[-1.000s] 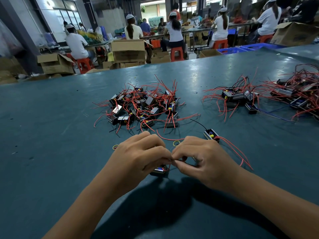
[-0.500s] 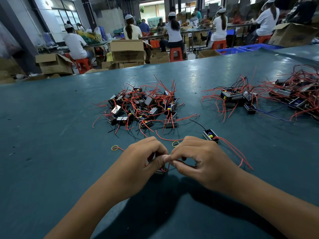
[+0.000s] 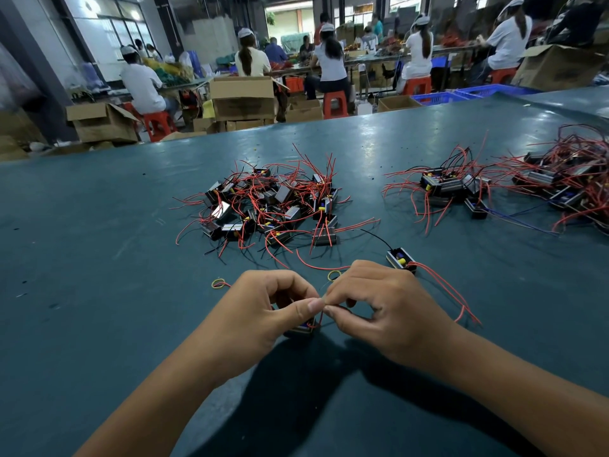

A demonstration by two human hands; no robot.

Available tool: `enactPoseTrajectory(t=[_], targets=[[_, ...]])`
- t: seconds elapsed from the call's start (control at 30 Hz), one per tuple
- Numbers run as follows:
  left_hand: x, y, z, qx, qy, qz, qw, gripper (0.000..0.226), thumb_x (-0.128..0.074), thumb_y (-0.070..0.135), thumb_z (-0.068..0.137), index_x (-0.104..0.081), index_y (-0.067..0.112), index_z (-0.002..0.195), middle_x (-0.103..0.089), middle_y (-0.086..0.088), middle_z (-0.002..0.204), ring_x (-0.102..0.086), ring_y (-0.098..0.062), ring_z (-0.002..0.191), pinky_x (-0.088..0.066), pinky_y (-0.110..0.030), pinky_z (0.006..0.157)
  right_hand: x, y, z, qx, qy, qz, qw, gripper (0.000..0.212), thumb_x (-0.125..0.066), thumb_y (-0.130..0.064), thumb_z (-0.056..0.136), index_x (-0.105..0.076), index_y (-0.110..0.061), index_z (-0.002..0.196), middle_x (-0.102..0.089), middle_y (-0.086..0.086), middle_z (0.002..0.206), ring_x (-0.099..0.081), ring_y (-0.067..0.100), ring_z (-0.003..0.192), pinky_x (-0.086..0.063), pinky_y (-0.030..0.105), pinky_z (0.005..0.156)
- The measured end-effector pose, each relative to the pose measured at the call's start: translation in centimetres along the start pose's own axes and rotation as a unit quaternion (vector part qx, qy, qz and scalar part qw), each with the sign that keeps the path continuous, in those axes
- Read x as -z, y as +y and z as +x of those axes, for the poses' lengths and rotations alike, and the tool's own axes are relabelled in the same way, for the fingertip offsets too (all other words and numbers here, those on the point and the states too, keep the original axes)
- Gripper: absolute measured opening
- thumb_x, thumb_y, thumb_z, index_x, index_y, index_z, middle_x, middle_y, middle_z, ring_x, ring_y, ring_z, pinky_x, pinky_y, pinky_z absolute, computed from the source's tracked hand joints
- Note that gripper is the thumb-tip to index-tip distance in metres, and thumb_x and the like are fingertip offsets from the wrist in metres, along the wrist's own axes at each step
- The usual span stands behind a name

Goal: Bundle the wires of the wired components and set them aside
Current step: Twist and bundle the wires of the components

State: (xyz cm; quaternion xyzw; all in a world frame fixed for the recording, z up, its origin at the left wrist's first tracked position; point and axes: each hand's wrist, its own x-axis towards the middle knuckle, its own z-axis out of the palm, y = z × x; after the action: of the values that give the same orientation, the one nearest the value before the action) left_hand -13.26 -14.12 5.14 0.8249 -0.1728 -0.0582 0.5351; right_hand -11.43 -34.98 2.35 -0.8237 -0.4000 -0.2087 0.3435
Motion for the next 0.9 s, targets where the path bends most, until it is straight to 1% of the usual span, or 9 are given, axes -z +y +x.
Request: enactPoseTrajectory(t=[0.1,0.2,0.27,0.37,0.47,0.63,0.77,0.83,0.9], targets=[[-0.3,0.1,0.0,0.012,0.009,-0.021,1.000,0.020,-0.072,0.037,0.080,-0.074,0.017,0.079,-0.070,-0.006,0.071,-0.057,-0.007,0.065,-0.046,-0.018,0.060,0.0,0.0,0.0,0.004,0.001,-0.004,1.000,0.006,-0.070,-0.016,0.086,-0.073,-0.012,0.085,-0.069,-0.002,0.082,-0.058,0.014,0.077,-0.049,0.034,0.071],[-0.6,0.2,0.0,0.054,0.015,-0.085,0.995,0.019,-0.075,0.034,0.077,-0.074,0.016,0.072,-0.060,0.003,0.061,-0.045,-0.001,0.053,-0.034,-0.011,0.050,-0.2,-0.1,-0.1,0.003,0.009,0.001,1.000,0.004,-0.071,-0.016,0.085,-0.073,-0.012,0.083,-0.069,-0.004,0.082,-0.058,0.013,0.077,-0.050,0.033,0.071],[-0.7,0.1,0.1,0.080,0.025,-0.116,0.990,0.023,-0.077,0.040,0.069,-0.074,0.017,0.070,-0.057,-0.003,0.065,-0.039,-0.008,0.055,-0.029,-0.015,0.049,-0.3,-0.2,-0.1,-0.004,0.017,0.012,1.000,0.005,-0.070,-0.016,0.085,-0.073,-0.013,0.082,-0.070,-0.004,0.081,-0.059,0.013,0.076,-0.050,0.033,0.070],[-0.7,0.0,0.1,0.075,0.036,-0.110,0.990,0.026,-0.080,0.041,0.066,-0.074,0.016,0.070,-0.062,-0.013,0.070,-0.044,-0.012,0.059,-0.032,-0.014,0.049,-0.3,-0.2,-0.1,-0.015,0.024,0.024,0.999,0.007,-0.069,-0.017,0.084,-0.074,-0.013,0.082,-0.070,-0.003,0.080,-0.060,0.012,0.076,-0.051,0.034,0.069],[-0.8,-0.1,0.2,0.085,0.038,-0.100,0.991,0.022,-0.086,0.033,0.071,-0.072,0.017,0.065,-0.054,-0.008,0.063,-0.037,-0.011,0.054,-0.029,-0.017,0.047,-0.3,-0.3,-0.1,-0.010,0.020,0.018,1.000,0.009,-0.068,-0.019,0.086,-0.074,-0.013,0.083,-0.069,-0.003,0.081,-0.060,0.013,0.076,-0.051,0.034,0.070],[-1.3,-0.6,0.4,0.129,0.033,-0.134,0.982,0.018,-0.072,0.022,0.076,-0.066,0.019,0.059,-0.042,-0.001,0.056,-0.028,-0.013,0.052,-0.021,-0.025,0.049,-0.5,-0.4,-0.1,0.005,0.008,-0.005,1.000,0.007,-0.070,-0.018,0.086,-0.073,-0.012,0.083,-0.070,-0.004,0.083,-0.061,0.014,0.079,-0.051,0.032,0.072],[-0.8,-0.8,0.4,0.079,0.016,-0.053,0.995,0.015,-0.071,0.036,0.079,-0.070,0.022,0.077,-0.057,-0.003,0.067,-0.042,-0.017,0.060,-0.030,-0.027,0.053,-0.3,-0.1,-0.1,-0.028,0.032,0.018,0.999,0.004,-0.070,-0.016,0.085,-0.073,-0.013,0.083,-0.067,-0.006,0.081,-0.060,0.010,0.077,-0.050,0.030,0.072],[-0.4,-1.0,0.4,0.042,-0.003,0.013,0.999,0.007,-0.076,0.032,0.085,-0.070,0.028,0.087,-0.067,0.001,0.070,-0.052,-0.012,0.058,-0.038,-0.023,0.055,-0.2,0.0,-0.1,-0.044,0.037,0.031,0.998,0.003,-0.072,-0.015,0.085,-0.073,-0.013,0.083,-0.067,-0.006,0.080,-0.060,0.008,0.076,-0.049,0.026,0.072],[-0.5,-1.3,0.5,0.006,-0.004,0.078,0.997,0.006,-0.076,0.029,0.088,-0.070,0.030,0.087,-0.066,0.000,0.067,-0.046,-0.004,0.052,-0.036,-0.017,0.052,-0.1,0.1,0.0,-0.058,0.034,0.046,0.997,0.002,-0.073,-0.013,0.085,-0.073,-0.013,0.083,-0.068,-0.006,0.080,-0.060,0.007,0.075,-0.049,0.023,0.071]])
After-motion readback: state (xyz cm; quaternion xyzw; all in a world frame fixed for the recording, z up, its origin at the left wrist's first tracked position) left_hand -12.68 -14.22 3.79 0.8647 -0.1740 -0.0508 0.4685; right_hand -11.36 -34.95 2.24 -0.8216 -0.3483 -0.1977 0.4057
